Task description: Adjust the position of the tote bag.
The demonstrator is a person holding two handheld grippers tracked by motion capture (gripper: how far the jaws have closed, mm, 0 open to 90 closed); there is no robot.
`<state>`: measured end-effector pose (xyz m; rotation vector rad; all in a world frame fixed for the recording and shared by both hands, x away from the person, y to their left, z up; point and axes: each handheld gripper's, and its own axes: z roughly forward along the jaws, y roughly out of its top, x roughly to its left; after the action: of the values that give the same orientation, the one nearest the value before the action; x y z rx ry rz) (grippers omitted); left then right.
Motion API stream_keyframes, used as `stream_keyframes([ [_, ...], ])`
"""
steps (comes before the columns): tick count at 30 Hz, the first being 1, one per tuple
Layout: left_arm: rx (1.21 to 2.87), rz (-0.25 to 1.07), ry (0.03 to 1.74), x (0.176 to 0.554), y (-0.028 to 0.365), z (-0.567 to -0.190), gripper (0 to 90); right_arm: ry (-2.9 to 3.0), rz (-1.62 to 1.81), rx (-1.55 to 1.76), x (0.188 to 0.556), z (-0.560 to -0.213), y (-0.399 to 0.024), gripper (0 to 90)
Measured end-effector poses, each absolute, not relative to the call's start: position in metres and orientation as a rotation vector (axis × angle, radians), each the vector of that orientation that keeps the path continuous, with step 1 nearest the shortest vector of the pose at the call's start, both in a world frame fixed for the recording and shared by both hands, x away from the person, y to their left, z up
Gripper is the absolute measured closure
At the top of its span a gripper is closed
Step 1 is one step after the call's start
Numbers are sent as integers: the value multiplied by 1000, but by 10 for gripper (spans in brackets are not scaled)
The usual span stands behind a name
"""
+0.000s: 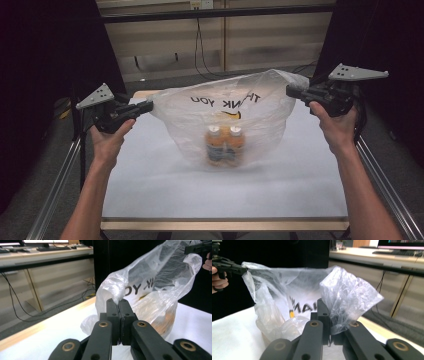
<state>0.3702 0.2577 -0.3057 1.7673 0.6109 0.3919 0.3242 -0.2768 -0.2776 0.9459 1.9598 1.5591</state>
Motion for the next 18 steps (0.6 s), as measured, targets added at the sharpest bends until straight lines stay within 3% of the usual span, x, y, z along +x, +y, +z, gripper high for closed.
stream_keyframes([
  [18, 1864, 310, 635, 378, 253, -353, 892, 2054, 1534, 1078, 328, -335, -281, 881],
])
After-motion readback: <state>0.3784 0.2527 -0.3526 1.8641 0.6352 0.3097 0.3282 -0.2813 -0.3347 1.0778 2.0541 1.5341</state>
